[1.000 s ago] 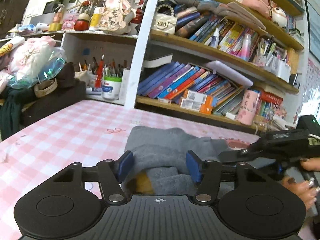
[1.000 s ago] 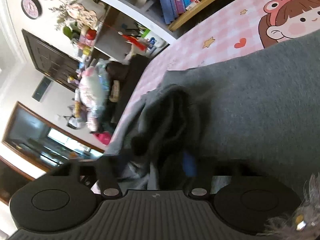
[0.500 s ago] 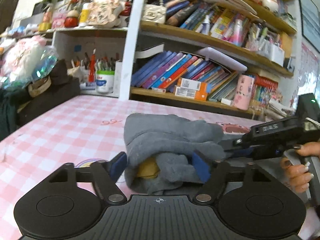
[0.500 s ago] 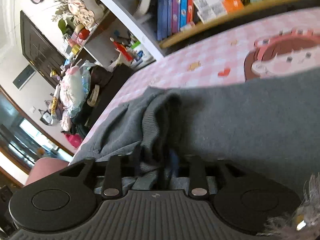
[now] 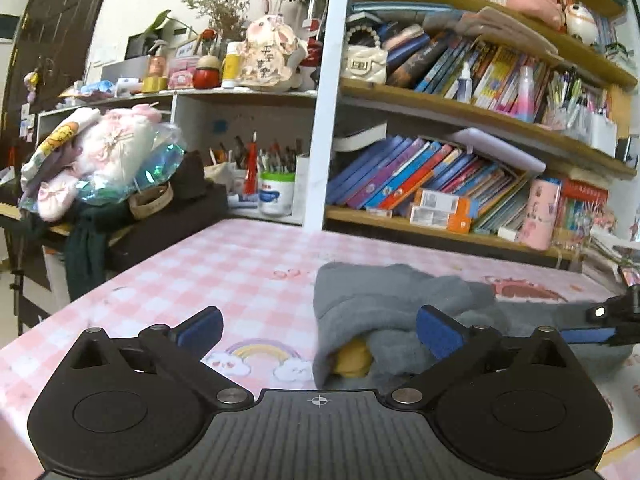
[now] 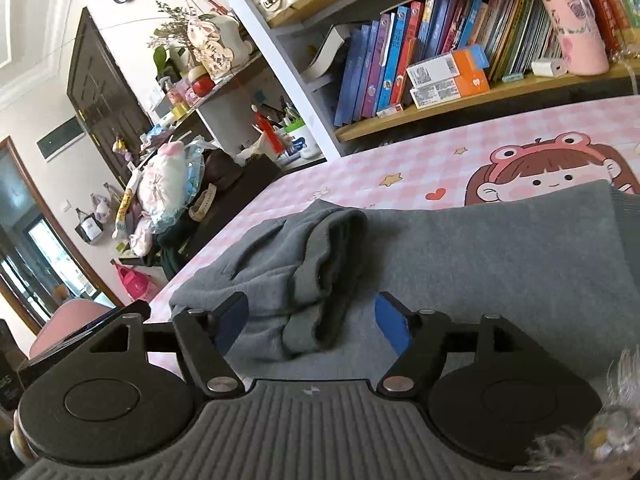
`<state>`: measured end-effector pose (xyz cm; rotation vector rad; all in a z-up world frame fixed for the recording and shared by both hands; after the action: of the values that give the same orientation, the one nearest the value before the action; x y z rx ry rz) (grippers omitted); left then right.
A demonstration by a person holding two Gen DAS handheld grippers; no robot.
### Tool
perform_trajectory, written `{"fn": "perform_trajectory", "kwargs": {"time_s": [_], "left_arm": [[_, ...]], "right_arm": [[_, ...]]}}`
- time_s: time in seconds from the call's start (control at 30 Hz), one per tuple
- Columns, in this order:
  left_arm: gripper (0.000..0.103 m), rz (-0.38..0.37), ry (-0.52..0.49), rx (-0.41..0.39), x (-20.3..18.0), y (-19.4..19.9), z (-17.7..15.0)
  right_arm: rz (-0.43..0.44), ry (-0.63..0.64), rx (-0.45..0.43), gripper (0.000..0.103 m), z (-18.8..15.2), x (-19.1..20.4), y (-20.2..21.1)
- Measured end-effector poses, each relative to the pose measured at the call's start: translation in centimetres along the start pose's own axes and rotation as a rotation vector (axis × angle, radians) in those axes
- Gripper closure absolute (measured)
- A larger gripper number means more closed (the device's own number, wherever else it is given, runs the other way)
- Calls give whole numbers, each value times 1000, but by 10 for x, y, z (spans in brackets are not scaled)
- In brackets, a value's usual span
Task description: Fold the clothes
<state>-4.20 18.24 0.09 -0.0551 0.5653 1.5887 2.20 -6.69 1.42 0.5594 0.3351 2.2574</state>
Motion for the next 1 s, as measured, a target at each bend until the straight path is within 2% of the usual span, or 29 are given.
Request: {"fn": "perform_trajectory", "kwargs": {"time_s": [0.1,0.2,0.27,0.4,0.57,0.83,0.9,1.0], "left_arm": [[0,26,5,11,0,2,-3],[0,-13,49,46,-5,3,-11],[0,-9,60,65,-8,3,-15],[0,1,34,59,-16,5,-19],[0,-26,-20,71,-31,10,-28],[0,-55,-92,85,-56,18,-42],[0,-41,-81,79,-60,20,-43],[0,-22,-12,72,-63,22,-45]], "right_arm": [[-24,40,0,31,-4,7,9],[-40,83,8,29,-9,15,16],[-48,92,13,29,-13,17,20],[-80,88,25,27,-20,13,30],[-130,74,44,23,-28,6,40],[-168,38,61,22,-44,-2,55],[-170,39,60,22,-45,-3,58],[-180,32,64,22,-47,-4,63]]}}
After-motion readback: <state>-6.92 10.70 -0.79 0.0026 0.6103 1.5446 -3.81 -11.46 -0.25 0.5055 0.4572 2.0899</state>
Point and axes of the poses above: each gripper's, at about its wrist camera, not at the fingertips, and y roughly against the way its jaws point, x to its left, z to its top, the point moved 6 cm from there along -y, roughly the way its jaws point, and after that the axes turned 14 degrees about y, right-handed, at the moved point
